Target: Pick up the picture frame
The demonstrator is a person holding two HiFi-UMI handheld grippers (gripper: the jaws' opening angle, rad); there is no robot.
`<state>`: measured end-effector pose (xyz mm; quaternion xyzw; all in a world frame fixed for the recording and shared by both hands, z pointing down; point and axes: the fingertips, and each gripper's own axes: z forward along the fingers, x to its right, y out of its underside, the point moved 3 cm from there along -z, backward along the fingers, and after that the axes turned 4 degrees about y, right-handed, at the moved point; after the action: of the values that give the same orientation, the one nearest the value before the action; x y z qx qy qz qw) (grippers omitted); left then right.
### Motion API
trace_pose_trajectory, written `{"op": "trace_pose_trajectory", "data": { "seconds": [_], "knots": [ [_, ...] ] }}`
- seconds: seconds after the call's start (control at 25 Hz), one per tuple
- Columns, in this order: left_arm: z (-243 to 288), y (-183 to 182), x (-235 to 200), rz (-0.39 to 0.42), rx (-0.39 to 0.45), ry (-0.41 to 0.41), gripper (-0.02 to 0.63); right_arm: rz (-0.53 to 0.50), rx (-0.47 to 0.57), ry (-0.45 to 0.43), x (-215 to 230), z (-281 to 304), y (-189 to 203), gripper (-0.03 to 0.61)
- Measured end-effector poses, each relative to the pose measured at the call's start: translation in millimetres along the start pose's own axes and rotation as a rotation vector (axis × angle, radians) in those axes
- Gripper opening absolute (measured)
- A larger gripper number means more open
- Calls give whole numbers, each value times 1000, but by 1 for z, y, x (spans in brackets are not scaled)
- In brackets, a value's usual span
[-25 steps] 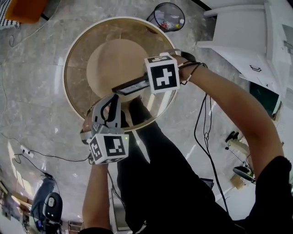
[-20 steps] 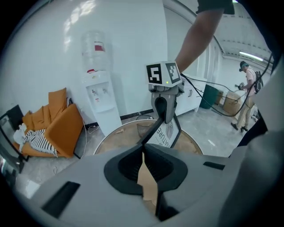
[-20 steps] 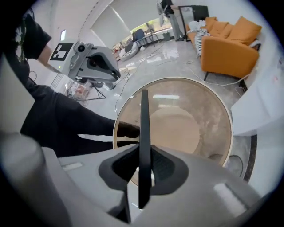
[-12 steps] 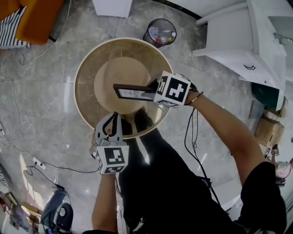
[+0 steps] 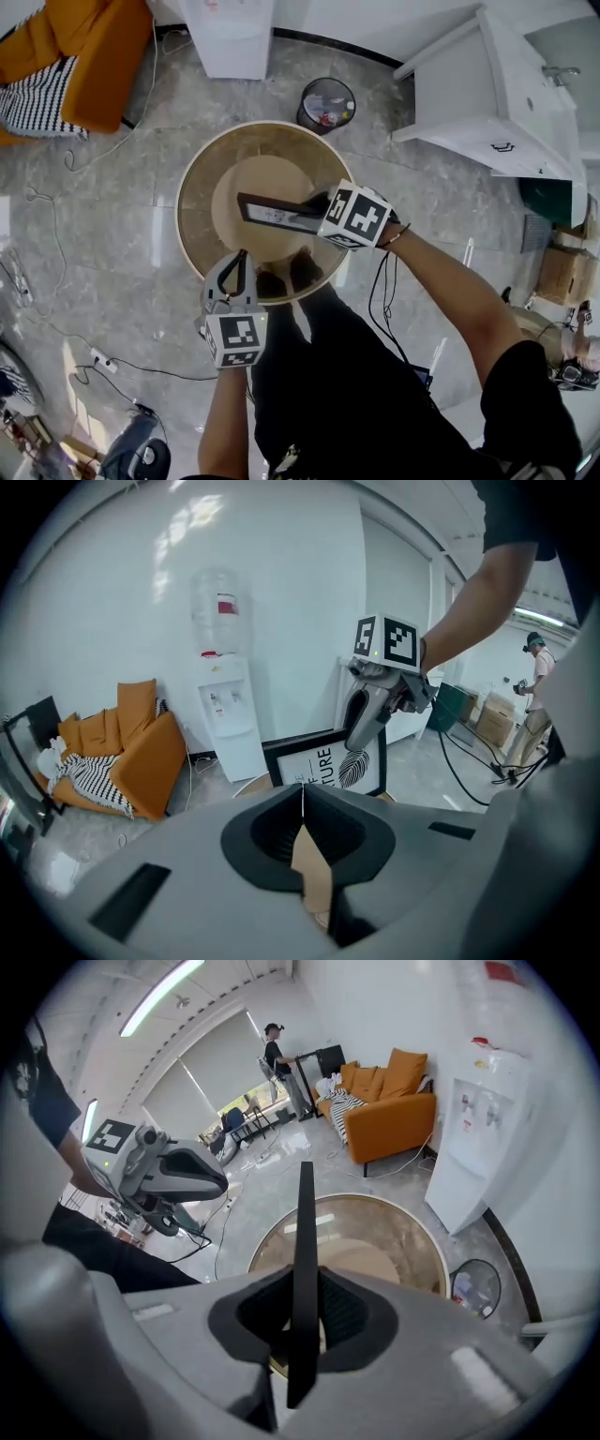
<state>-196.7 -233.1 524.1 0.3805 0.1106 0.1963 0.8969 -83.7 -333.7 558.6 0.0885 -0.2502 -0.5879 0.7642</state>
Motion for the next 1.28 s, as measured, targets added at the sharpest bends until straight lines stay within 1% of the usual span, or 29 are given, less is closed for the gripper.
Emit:
{"op": "trace_pose_trajectory", "data": {
  "seconds": [0.16,0.32,0.48,0.56,0.72,0.84,1.0,1.28],
  "knots": [
    [-15,-25,-1,14,39,-11,18,65,107,9,-5,-32,-18,58],
    [-33,-46,-6,55,63,-74,18,130,230,19,-11,-65,-36,58],
    [-50,-80,-16,78,126,-102,19,150,318,48,-18,-92,-51,58],
    [-59,-93,-19,72,149,-116,19,142,344,52,-24,-104,-56,58],
    [-79,-117,-25,33,205,-138,18,147,411,61,-33,-128,-66,57],
    [-93,-131,-27,30,239,-156,20,169,470,70,-36,-147,-73,57],
    [-108,-143,-29,29,265,-175,20,196,556,75,-40,-174,-85,57],
    [-129,-170,-36,30,337,-203,19,208,719,91,-50,-225,-109,55]
  ]
}}
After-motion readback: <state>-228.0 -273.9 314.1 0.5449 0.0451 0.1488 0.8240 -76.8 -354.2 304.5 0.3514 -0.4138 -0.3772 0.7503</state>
